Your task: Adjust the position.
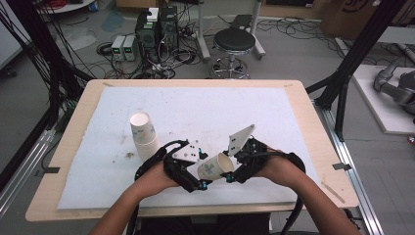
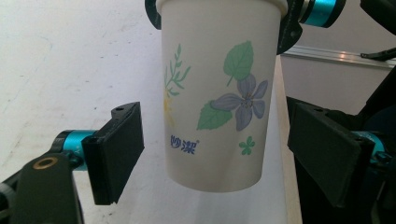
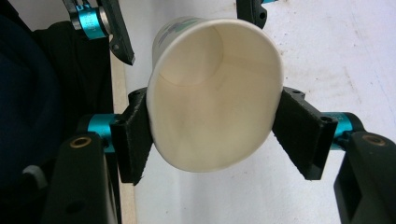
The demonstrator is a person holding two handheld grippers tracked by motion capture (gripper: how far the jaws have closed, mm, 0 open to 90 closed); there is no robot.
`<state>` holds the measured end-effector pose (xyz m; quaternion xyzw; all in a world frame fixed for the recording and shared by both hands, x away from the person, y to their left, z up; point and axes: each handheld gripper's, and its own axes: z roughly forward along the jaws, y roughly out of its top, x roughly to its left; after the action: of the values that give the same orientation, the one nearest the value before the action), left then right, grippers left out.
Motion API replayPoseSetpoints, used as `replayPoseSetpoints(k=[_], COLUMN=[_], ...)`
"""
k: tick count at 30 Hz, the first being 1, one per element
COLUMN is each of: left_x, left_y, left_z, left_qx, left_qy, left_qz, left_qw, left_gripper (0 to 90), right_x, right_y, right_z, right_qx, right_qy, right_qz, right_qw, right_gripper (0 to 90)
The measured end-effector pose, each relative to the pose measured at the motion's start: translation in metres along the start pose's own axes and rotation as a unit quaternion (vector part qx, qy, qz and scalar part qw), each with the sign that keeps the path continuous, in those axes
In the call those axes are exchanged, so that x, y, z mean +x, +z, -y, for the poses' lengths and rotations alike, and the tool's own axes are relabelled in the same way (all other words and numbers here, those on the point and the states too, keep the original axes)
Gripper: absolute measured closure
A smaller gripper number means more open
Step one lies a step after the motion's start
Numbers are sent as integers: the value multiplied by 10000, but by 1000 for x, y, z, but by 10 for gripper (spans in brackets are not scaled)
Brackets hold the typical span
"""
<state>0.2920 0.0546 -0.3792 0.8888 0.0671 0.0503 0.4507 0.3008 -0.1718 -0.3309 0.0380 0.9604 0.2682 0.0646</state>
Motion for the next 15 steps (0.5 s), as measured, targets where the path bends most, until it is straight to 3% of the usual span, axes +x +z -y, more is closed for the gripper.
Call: replayPoseSetpoints(k=[15], left_x=[-1], left_y=[12], left_z=[-5], left_qx=[174], left_qy=[16], left_qz=[100], left_qw=[9998], left_gripper=[284], right_x=[4], right_y=[2], right_z=[-11], right_qx=[283], right_qy=[-178], right_qz=[45], right_qw=[9994], right_gripper=[325])
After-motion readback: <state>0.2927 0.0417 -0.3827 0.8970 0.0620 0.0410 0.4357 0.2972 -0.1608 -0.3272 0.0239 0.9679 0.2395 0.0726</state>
